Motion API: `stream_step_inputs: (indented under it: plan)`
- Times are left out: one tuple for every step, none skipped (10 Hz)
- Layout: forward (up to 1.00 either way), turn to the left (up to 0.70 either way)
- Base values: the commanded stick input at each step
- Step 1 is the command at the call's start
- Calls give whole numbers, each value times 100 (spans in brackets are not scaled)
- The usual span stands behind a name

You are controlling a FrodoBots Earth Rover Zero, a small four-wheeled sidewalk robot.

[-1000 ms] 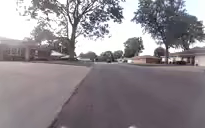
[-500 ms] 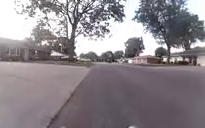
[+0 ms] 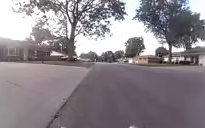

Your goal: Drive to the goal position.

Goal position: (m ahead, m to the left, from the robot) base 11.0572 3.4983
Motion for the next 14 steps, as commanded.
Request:
stream_step_inputs:
  plan:
    - [100,0]
    - [100,0]
    - [100,-26]
    - [100,-25]
    - [100,-13]
    - [100,0]
    - [100,0]
    - [100,0]
    - [100,0]
    - [100,0]
    - [100,0]
    - [100,0]
    - [100,0]
    - [100,0]
